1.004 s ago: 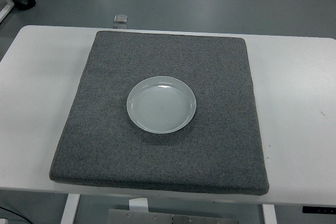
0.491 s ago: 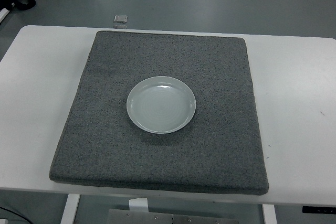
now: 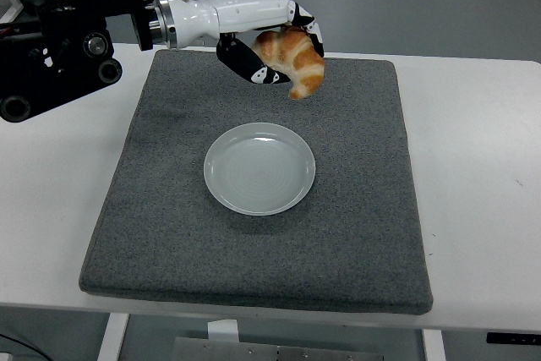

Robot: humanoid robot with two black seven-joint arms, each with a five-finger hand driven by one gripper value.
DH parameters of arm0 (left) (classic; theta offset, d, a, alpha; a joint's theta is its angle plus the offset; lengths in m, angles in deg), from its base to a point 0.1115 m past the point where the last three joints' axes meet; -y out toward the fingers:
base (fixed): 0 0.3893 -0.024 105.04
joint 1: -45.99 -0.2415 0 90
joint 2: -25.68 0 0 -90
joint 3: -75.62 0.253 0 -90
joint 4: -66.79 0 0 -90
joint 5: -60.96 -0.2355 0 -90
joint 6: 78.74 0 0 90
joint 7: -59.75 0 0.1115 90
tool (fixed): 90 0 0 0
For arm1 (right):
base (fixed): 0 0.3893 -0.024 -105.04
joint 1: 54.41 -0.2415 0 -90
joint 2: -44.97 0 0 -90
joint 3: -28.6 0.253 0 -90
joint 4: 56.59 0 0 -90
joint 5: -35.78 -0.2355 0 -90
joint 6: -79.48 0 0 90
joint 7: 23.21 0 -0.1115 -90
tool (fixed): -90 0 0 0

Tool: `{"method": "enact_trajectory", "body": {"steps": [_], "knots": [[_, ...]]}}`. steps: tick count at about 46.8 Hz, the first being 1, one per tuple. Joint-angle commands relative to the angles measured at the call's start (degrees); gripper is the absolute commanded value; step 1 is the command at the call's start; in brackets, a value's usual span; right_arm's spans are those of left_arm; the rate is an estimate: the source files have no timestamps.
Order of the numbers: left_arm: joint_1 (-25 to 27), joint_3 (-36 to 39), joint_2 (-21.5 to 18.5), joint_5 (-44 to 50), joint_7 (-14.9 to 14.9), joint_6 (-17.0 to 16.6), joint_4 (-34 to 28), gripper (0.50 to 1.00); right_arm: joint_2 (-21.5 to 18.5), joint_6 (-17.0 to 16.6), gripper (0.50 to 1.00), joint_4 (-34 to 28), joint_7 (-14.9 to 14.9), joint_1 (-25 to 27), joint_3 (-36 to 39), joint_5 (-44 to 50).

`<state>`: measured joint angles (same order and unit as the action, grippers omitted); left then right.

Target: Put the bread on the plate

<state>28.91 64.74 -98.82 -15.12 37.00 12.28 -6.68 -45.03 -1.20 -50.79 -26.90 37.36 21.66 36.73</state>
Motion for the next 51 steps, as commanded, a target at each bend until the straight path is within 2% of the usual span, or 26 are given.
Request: {"method": "enact_trajectory", "body": {"steps": [1, 14, 19, 25, 31, 51], "knots": [[-3.5, 0.0, 0.9, -1.3, 0.0, -1.1, 0.0, 0.500, 0.0, 0.0, 0.938, 0.0, 0.0, 0.0, 0.0, 0.0], [-13.6, -0.1, 4.0, -5.7, 0.0, -5.3, 1.2, 0.500, 0.0, -0.1, 0.938, 0.0, 0.0, -0.1, 0.0, -0.1], [-16.0, -0.1, 4.6, -6.4, 0.0, -6.2, 1.9, 0.500, 0.0, -0.1, 0.938, 0.0, 0.0, -0.1, 0.0, -0.1], [-17.8, -0.2, 5.1, -6.3, -0.1, -6.5, 3.2, 0.500, 0.0, 0.0, 0.938, 0.0, 0.0, -0.1, 0.0, -0.1], [-18.9, -0.1, 6.1, -6.3, -0.6, -8.1, 6.1, 0.500, 0.0, -0.1, 0.938, 0.0, 0.0, -0.1, 0.0, -0.1], [-21.1, -0.1, 7.2, -5.5, -0.9, -9.8, 10.6, 0.500, 0.0, -0.1, 0.938, 0.0, 0.0, -0.1, 0.0, -0.1]]}}
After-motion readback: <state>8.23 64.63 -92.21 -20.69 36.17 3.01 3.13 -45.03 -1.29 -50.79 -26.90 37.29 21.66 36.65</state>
